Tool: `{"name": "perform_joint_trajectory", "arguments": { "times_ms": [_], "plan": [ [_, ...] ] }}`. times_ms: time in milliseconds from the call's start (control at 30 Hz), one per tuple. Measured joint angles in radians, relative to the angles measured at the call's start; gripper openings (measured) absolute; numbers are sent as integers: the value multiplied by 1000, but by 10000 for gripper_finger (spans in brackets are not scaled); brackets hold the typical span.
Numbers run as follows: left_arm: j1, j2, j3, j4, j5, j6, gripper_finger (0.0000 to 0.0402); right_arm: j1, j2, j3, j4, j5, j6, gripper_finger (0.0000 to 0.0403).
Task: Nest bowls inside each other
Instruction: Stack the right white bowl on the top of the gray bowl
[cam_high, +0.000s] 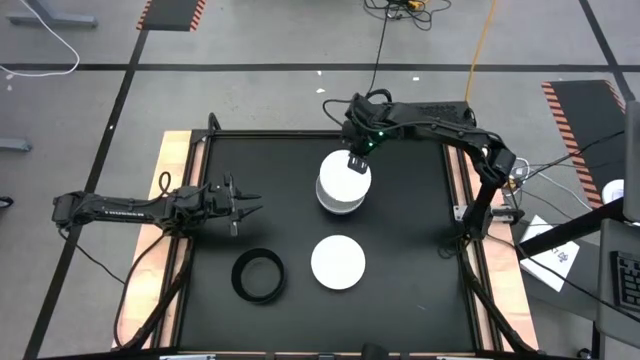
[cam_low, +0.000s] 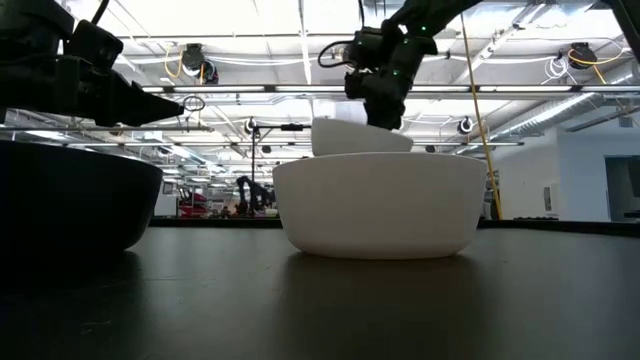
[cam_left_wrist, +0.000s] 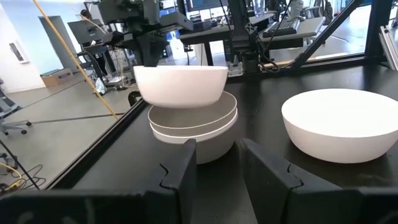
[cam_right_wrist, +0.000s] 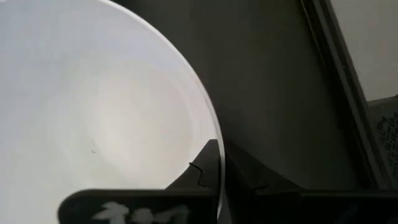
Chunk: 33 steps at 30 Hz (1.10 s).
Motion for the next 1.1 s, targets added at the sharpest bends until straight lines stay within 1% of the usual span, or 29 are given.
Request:
{"name": "perform_joint_trajectory", "arguments": {
  "times_ms": [167,300,600,800,967,1033,1100],
  "plan": [
    [0,0,0,-2,0,-6,127,1,1,6,-11,-2,-4,0],
    [0,0,0,-3,0,5,127,1,1,6,-63,-5,-7,0],
    [0,0,0,-3,0,6,127,33,2,6,-49,-6,-19,0],
    [0,0,0,-2,0,-11,127,45,53,6,-39,-8,-30,0],
    [0,0,0,-2,1,-19,127,45,118,5,-107,-7,-41,0],
    [0,0,0,-2,1,-19,127,46,124,4,-126,10,-41,0],
    [0,0,0,-2,1,-18,127,53,124,5,-125,58,-44,0]
  ]
}}
